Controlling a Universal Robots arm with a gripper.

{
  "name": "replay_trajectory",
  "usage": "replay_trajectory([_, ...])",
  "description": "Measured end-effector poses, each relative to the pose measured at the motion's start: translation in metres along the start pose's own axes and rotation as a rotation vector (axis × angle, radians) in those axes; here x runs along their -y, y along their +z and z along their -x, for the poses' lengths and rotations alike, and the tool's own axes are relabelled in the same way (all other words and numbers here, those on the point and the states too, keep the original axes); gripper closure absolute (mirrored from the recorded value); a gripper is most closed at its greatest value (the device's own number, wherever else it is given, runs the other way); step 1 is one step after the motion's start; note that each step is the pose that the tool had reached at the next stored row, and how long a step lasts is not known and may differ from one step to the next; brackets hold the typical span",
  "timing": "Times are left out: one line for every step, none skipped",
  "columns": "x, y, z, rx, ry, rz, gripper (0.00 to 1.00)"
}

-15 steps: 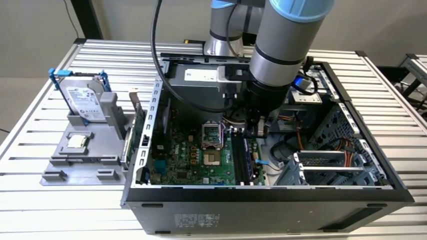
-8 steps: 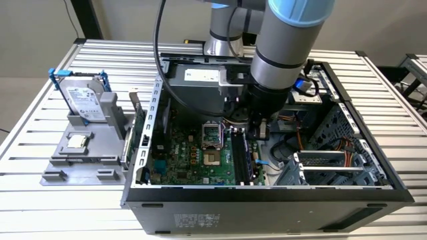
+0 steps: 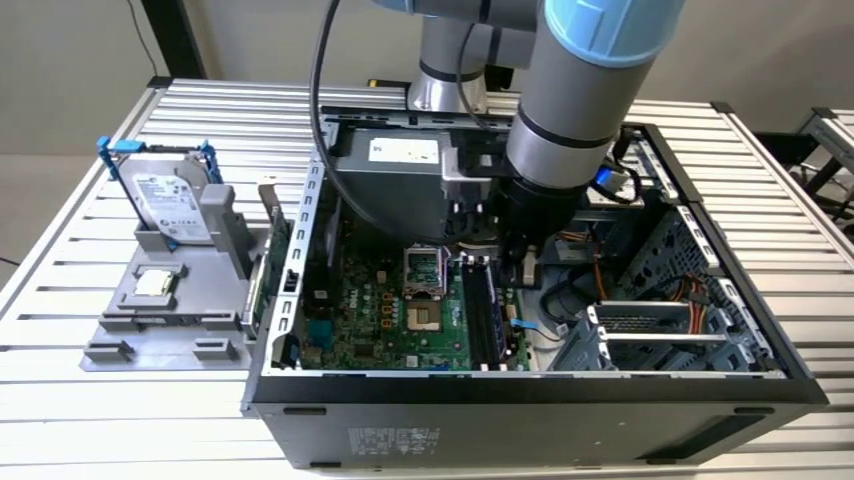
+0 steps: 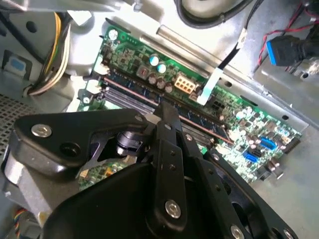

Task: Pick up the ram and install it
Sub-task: 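Press down the ram until it locks into place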

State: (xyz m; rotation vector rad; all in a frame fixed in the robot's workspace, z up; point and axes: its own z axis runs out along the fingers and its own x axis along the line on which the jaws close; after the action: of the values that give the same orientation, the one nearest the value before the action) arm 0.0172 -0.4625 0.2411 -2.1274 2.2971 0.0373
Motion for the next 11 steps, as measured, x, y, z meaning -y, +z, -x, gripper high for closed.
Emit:
replay_trajectory([0.0002,0.001,-0.0026,0.0,0.001,0.0001,1.0])
replay_trajectory([0.0004,0.0023,-0.0051,0.0,0.002,0.0002,1.0])
replay_trajectory([0.0006,0.0042,-0.0067,0.0002,0.002,0.0001,1.0])
replay_trajectory([0.0008,0.006,-0.0076,0.0002,0.003,0.0001,1.0])
replay_trajectory([0.0008,0.0078,-0.0086,0.0002,0.003,0.0001,1.0])
replay_trajectory([0.0009,0.0096,-0.0096,0.0001,0.004,0.0001,1.0])
replay_trajectory([0.001,0.0113,-0.0103,0.0002,0.005,0.0001,1.0])
replay_trajectory([0.0011,0.0132,-0.0111,0.0001,0.006,0.0,1.0])
replay_trajectory([0.0012,0.0149,-0.0118,0.0,0.007,0.0,1.0])
replay_trajectory([0.0013,0.0165,-0.0125,-0.0001,0.008,0.0001,1.0])
replay_trajectory([0.0014,0.0181,-0.0132,-0.0009,0.009,0.0003,1.0])
